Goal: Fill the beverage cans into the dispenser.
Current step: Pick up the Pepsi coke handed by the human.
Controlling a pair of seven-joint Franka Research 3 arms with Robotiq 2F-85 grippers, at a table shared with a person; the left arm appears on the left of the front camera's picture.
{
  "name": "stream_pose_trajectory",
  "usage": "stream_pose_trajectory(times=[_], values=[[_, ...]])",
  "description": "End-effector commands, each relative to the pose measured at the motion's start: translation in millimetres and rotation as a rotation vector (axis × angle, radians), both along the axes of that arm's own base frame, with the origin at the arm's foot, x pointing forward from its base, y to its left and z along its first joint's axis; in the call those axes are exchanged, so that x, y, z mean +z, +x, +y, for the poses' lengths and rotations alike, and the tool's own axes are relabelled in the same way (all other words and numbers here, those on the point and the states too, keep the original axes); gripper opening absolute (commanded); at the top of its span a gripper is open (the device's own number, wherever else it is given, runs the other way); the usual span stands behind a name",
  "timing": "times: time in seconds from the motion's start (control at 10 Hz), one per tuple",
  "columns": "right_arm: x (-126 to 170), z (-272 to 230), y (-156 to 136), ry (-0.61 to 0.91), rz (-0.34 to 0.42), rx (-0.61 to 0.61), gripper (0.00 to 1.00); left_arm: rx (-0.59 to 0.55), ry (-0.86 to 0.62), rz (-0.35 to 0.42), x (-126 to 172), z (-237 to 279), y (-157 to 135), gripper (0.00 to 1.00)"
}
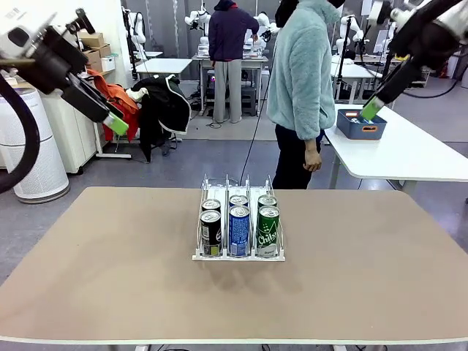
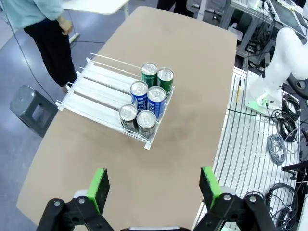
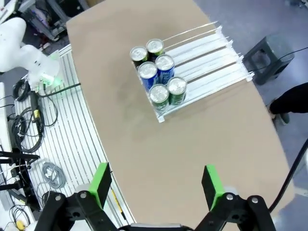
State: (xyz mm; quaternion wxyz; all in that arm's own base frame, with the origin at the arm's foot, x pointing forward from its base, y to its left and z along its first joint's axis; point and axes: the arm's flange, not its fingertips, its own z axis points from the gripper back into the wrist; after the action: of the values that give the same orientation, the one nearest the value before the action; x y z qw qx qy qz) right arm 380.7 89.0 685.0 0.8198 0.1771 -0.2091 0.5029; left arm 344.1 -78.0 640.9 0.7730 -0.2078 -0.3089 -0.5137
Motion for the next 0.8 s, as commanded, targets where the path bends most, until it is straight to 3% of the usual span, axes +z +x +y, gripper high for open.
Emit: stream_pose_trajectory(times=[0.0,0.4,0.7], values=[[11.3,-7.6,-5.9,0.048,-0.117,0.006,1.0,0.007,0.009,-0.041,11.4,9.1,-6.7,1.0],[41.9,-27.6,-11.6,0.059,-0.278,-0.008,1.0,0.053,0.041,-0.137,40.0,22.9,-20.1,1.0],[40.4,-38.2,-11.4,0.116,-0.322,-0.045,1.0,0.064,0.05,-0.203,39.5,22.7,-21.6,1.0]])
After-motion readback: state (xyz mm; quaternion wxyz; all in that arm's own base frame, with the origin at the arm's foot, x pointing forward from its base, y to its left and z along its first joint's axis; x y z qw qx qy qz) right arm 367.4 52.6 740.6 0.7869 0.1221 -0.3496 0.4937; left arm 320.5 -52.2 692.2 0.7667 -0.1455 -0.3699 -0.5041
